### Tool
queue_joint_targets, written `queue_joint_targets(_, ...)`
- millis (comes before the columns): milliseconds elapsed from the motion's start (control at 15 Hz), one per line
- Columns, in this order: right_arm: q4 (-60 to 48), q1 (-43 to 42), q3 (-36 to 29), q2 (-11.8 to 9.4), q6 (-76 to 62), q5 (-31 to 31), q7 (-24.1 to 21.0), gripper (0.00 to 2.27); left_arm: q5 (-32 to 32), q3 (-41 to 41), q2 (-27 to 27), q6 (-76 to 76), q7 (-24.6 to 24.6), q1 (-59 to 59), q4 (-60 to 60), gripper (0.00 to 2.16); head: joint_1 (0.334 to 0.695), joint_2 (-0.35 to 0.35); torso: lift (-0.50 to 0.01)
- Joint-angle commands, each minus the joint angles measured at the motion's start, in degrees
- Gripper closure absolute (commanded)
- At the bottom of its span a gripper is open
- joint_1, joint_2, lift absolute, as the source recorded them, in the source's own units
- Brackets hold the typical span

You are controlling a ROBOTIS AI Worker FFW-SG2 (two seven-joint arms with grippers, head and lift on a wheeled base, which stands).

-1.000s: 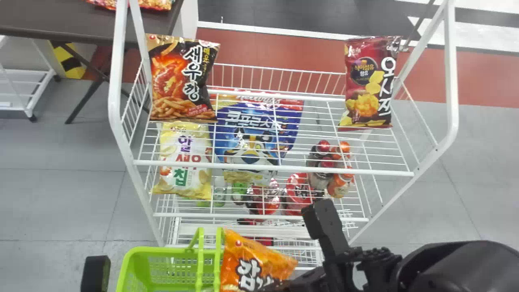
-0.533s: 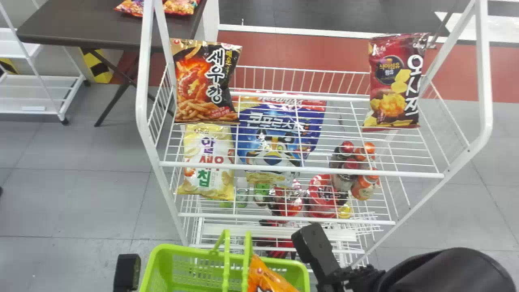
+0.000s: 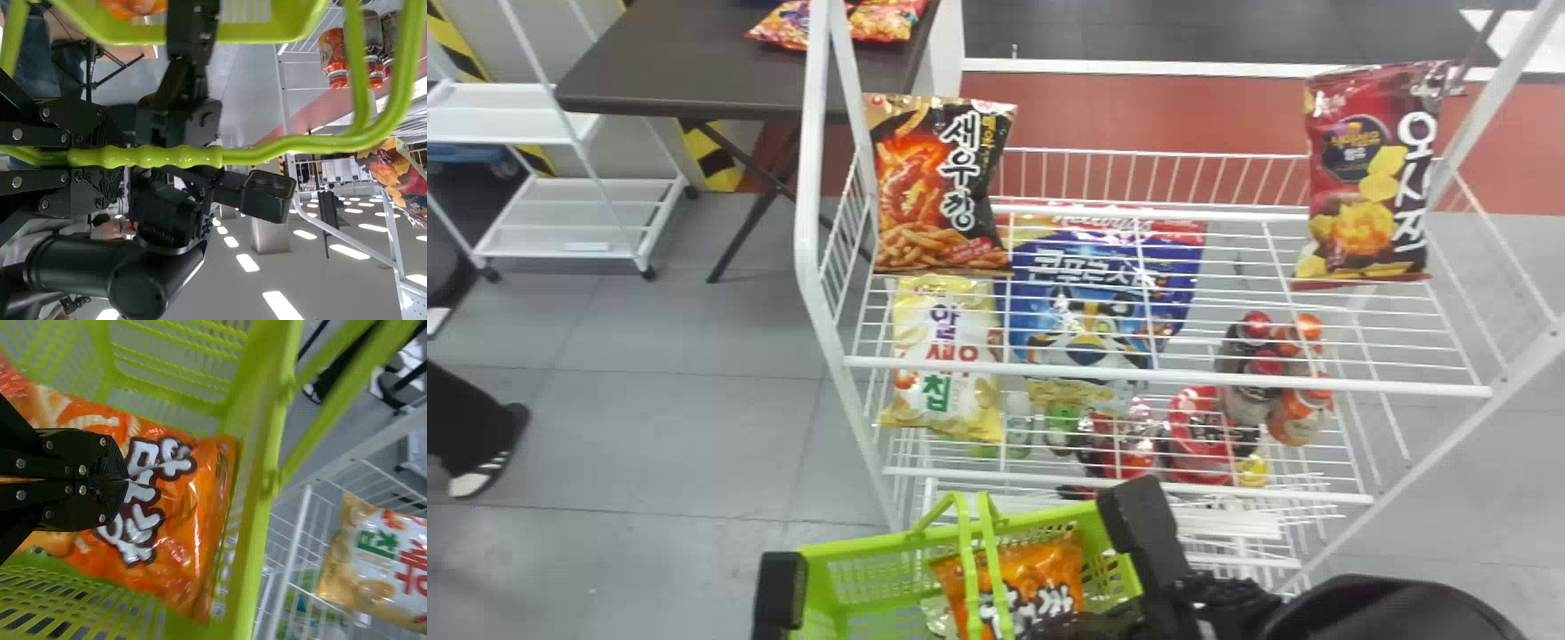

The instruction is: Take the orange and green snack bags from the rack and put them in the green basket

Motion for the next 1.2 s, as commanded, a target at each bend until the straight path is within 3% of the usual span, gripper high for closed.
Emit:
queue_joint_targets(0,-3.45,1.72,-1.48,-0.48,0.43,1.31,0.90,0.01,0.02,0.06,0.04,0.01,0.01,0.01,0.06,2.15,0.695,0.063,0.000)
queue_joint_targets(667,-27.45,11.39,-15.10,-1.01,19.42,-2.12,5.74,0.08,-0.07,0.06,-0.13,-0.35,0.45,-0.08,0.32,2.15,0.695,-0.058,0.000)
queue_joint_targets(867,-28.59,12.01,-18.53,-0.83,12.39,-1.59,4.68,0.09,-0.15,-0.12,-0.31,-1.40,0.54,0.01,0.50,2.15,0.695,-0.127,0.000)
queue_joint_targets(1133,-26.83,14.12,-22.84,1.54,-16.27,-0.63,4.60,0.09,-0.24,-0.73,-0.40,-2.81,0.45,0.01,1.11,2.15,0.695,-0.176,0.000)
